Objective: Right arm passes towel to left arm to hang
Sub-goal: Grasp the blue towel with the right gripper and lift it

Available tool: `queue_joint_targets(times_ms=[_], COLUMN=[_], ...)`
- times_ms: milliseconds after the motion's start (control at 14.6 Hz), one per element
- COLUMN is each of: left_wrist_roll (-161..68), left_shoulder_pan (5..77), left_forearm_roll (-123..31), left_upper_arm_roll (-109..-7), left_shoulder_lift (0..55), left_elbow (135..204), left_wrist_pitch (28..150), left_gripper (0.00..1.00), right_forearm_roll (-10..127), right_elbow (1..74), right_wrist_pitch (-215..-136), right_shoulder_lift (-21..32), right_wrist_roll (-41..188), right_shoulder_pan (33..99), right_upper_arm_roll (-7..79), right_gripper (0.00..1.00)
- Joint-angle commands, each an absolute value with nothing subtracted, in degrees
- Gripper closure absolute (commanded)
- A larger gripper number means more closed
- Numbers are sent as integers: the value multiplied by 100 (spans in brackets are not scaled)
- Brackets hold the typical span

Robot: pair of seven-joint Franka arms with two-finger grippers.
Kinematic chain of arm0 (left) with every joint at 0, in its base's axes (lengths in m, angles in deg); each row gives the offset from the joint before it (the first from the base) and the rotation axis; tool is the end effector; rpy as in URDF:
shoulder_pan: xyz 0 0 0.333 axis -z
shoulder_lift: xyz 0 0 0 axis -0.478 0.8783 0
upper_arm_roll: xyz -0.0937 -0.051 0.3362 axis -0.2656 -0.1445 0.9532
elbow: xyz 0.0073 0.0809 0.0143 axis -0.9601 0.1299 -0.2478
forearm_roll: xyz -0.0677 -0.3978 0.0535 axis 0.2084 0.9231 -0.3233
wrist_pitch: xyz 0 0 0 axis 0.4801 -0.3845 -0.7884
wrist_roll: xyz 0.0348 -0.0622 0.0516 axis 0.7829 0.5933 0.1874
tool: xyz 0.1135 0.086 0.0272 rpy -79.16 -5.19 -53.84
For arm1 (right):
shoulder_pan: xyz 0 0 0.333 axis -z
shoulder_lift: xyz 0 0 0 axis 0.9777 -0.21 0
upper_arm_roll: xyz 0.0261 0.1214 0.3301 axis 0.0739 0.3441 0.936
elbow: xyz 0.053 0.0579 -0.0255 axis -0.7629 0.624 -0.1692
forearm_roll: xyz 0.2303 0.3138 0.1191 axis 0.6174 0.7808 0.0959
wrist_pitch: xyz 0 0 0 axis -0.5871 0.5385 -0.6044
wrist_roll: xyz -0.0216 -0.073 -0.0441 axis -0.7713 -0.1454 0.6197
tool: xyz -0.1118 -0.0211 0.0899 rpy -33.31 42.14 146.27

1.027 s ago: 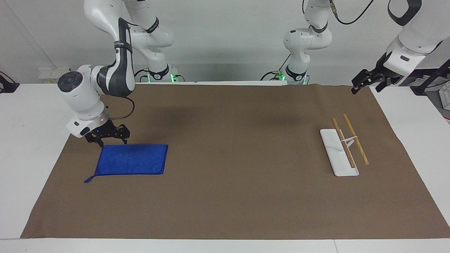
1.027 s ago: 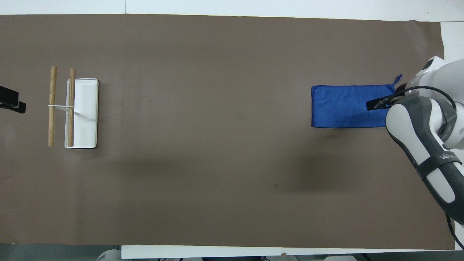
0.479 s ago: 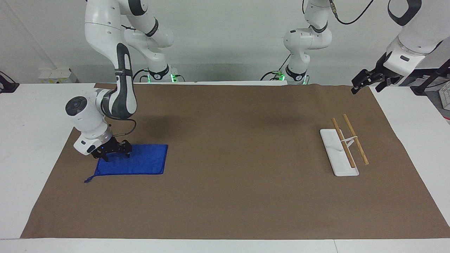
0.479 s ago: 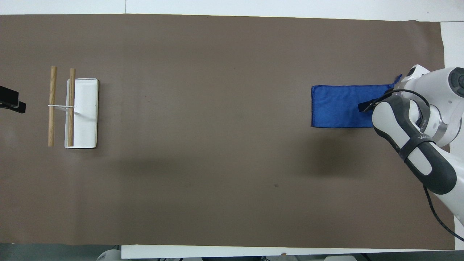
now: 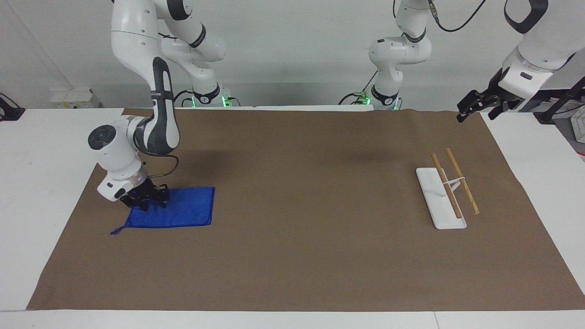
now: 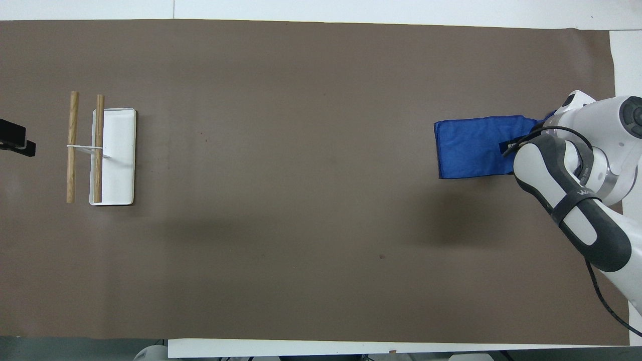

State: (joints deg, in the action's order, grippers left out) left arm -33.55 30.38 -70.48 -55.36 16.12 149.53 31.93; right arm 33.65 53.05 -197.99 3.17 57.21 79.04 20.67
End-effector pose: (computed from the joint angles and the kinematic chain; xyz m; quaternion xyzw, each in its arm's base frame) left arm 0.5391 -0.0232 0.6312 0.9984 -0.0003 -0.0568 0.0076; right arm 0.6073 -0.0944 0.2736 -0.9947 -0.0968 -0.0342 0.0045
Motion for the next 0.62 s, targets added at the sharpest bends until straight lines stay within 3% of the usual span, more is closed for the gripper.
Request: queue_joint_targets(times_ms=[0,342,548], left_wrist_roll=[-3362,-3362,-3362], left_shoulder_pan=[3014,3014,3014], left_forearm_roll=[-7082,-7082,-7082], left_upper_arm_roll=[-5547,-5547,-5547], left_shoulder_lift=[1487,1487,1487], left_elbow=[15091,15091,15091], left_wrist_pitch=[3291,3291,3291], left_gripper=[0,0,0], right_forearm_roll=[3481,3481,3481], right_elbow=[5354,5108,4757], right_wrist_pitch=[-19562,-18948,-17623], right_shoulder_lift=[338,539,864], right_wrist_roll=[5472,5542,6742], right_shoulder_pan=[7946,7929,7797], right_upper_arm_roll=[2091,2099,2292], right_gripper=[100,100,100])
